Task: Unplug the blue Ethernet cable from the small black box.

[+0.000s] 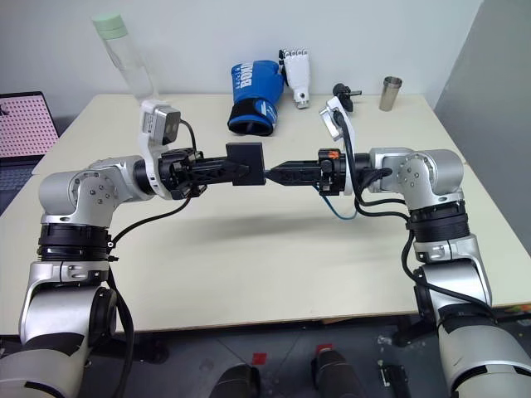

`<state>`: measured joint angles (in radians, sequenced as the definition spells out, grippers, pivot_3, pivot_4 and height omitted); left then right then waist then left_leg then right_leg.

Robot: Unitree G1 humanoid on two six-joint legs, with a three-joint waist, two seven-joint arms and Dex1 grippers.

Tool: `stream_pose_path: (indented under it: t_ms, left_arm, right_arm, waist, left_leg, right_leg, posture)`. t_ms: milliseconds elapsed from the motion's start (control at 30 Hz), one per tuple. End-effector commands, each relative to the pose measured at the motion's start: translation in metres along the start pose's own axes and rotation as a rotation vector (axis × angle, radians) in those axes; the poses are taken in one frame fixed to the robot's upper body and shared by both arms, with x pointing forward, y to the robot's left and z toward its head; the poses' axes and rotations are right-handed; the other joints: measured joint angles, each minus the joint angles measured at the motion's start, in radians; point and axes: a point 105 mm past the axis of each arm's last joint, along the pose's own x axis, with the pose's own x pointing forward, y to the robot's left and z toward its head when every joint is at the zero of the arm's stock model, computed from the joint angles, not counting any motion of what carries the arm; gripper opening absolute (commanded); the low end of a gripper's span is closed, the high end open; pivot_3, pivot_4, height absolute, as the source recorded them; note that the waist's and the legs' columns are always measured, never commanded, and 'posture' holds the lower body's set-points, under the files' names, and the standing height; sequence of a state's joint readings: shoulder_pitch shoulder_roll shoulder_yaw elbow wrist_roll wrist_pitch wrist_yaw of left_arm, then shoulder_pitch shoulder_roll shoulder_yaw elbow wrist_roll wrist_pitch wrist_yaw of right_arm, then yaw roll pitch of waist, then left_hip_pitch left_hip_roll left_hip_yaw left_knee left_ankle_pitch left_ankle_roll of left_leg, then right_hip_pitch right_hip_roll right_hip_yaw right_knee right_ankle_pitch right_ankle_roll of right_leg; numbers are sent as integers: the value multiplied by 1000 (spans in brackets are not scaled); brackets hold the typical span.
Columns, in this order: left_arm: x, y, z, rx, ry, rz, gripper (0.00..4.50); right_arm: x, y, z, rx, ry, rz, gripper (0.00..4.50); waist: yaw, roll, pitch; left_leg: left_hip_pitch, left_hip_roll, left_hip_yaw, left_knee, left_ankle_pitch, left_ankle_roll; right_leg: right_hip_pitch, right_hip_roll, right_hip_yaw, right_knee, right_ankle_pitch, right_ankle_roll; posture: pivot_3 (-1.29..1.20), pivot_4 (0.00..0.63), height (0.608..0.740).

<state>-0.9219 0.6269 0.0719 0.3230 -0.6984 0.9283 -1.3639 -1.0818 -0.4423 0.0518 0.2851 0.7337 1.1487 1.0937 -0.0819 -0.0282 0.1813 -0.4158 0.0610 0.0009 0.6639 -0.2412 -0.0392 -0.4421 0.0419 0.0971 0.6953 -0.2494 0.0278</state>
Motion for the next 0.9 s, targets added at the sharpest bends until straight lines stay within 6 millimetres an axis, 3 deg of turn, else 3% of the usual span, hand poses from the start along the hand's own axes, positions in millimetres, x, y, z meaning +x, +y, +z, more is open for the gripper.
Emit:
stream_pose_path:
  t_ms: [33, 733, 900]
  left_arm:
    - [3, -6, 9, 54, -1, -19, 777]
    - [4, -6, 10, 54, -9, -15, 777]
    - [3, -6, 10, 55, -10, -13, 777]
  right_arm:
    - [-5, 8, 16, -44, -36, 17, 1669]
    - [-1, 1, 8, -96, 0, -3, 1669]
    - [-2, -1, 7, -106, 7, -7, 751]
  waist:
    - [0, 0, 0]
    - [0, 0, 0]
    - [0, 0, 0]
  left_leg:
    - [0, 0, 0, 0, 0, 0]
    - [0, 0, 0, 0, 0, 0]
    - [0, 0, 0, -1, 0, 0]
  right_leg:
    - [0, 0, 0, 0, 0, 0]
    - [0, 0, 0, -1, 0, 0]
    - [0, 0, 0, -1, 0, 0]
  posture:
    - [0, 150, 740]
    - [0, 150, 740]
    - [0, 150, 740]
